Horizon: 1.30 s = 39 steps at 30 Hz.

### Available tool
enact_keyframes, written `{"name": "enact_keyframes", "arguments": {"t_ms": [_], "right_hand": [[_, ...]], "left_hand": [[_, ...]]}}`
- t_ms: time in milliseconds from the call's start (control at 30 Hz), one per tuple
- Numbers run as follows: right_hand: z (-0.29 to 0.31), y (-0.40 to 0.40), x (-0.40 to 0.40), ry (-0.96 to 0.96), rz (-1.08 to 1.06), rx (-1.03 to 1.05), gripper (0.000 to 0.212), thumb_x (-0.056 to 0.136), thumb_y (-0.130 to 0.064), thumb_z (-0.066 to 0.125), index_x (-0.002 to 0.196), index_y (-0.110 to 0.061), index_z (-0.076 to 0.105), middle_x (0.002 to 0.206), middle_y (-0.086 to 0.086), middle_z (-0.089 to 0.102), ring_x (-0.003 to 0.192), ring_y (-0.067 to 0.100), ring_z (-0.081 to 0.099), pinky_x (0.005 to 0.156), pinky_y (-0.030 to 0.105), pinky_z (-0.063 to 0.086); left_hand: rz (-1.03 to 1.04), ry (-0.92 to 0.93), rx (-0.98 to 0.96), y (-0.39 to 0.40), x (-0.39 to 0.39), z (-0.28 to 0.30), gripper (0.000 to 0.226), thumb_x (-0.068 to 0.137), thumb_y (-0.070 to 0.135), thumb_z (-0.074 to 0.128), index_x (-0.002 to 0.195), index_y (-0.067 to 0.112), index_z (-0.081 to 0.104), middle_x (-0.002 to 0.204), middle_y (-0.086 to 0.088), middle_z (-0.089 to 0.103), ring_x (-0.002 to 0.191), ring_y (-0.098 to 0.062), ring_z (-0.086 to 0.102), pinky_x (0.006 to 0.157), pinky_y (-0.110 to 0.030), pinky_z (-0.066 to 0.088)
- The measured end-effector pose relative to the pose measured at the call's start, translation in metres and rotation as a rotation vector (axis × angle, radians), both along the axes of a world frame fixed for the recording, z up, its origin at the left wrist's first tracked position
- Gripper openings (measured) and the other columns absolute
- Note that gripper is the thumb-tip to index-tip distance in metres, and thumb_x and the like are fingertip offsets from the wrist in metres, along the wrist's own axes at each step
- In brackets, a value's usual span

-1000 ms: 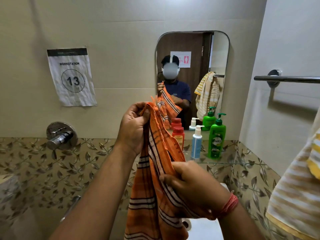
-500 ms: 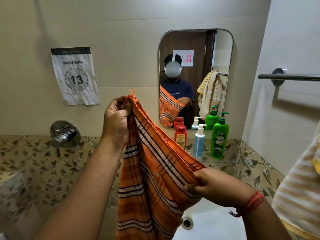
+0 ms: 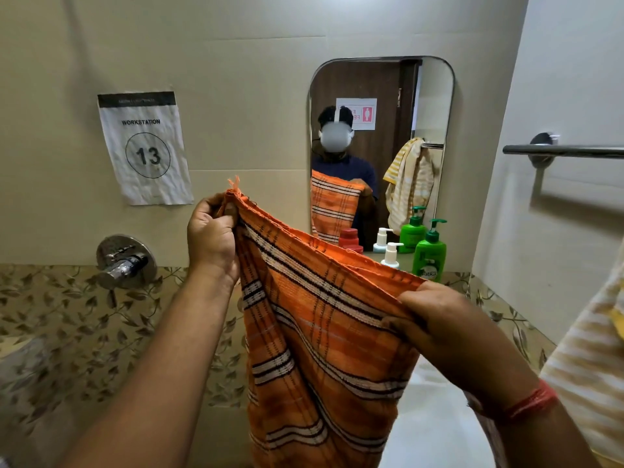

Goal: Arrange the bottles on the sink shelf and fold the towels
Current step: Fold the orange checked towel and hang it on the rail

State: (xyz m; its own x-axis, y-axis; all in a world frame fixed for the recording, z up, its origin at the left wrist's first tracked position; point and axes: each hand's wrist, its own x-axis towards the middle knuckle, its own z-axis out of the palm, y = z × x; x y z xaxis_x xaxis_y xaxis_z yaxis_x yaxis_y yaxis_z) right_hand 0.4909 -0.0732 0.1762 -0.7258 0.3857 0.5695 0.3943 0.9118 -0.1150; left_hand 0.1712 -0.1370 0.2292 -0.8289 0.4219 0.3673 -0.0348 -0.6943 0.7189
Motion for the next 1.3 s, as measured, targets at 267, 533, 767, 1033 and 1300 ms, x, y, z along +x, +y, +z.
{"name": "enact_keyframes", "arguments": {"t_ms": [267,533,767,1033,1300], "right_hand": [[0.044,0.002,0.034,0.148,-0.008,0.308,0.035,0.089,-0.051,0.057,0.075,-0.021,0.070,0.070,-0.013,0.057,0.073,0.015,0.050,0.065,0.029,0.039],[0.088,0.002,0.052,0.020,-0.015,0.031,0.020,0.086,-0.026,0.069,0.075,-0.038,0.057,0.070,-0.017,0.064,0.071,-0.004,0.063,0.052,0.012,0.043],[0.080,0.029,0.033,0.554,0.002,-0.137,0.021,0.084,-0.010,0.067,0.086,-0.030,0.060,0.090,-0.001,0.062,0.083,0.020,0.065,0.067,0.039,0.056],[0.078,0.027,0.041,0.605,-0.043,-0.122,0.023,0.086,-0.014,0.068,0.100,-0.031,0.063,0.111,-0.002,0.052,0.099,0.028,0.064,0.079,0.047,0.060],[0.078,0.014,0.050,0.740,-0.146,-0.084,0.034,0.086,0.000,0.066,0.112,-0.023,0.062,0.093,-0.004,0.065,0.081,0.002,0.064,0.071,0.022,0.056]], "left_hand": [[0.104,-0.041,-0.076,-0.001,-0.007,-0.003,0.041,0.089,-0.014,0.045,0.097,0.019,0.068,0.086,0.000,0.071,0.071,-0.011,0.068,0.061,-0.025,0.059],[0.040,-0.014,-0.137,0.002,-0.002,-0.002,0.042,0.088,-0.016,0.043,0.102,0.016,0.067,0.092,-0.003,0.071,0.084,-0.018,0.068,0.076,-0.032,0.059],[0.042,-0.021,-0.168,0.004,0.007,-0.013,0.033,0.094,-0.009,0.051,0.098,0.019,0.067,0.087,0.002,0.074,0.078,-0.013,0.070,0.064,-0.026,0.060],[0.194,0.080,-0.173,-0.015,0.015,-0.014,0.030,0.092,0.000,0.058,0.098,0.028,0.068,0.084,0.015,0.077,0.076,0.001,0.072,0.062,-0.014,0.054],[0.403,0.453,-0.215,-0.038,0.040,-0.007,0.031,0.101,0.010,0.050,0.113,0.038,0.055,0.092,0.011,0.066,0.072,0.008,0.064,0.056,-0.010,0.048]]}}
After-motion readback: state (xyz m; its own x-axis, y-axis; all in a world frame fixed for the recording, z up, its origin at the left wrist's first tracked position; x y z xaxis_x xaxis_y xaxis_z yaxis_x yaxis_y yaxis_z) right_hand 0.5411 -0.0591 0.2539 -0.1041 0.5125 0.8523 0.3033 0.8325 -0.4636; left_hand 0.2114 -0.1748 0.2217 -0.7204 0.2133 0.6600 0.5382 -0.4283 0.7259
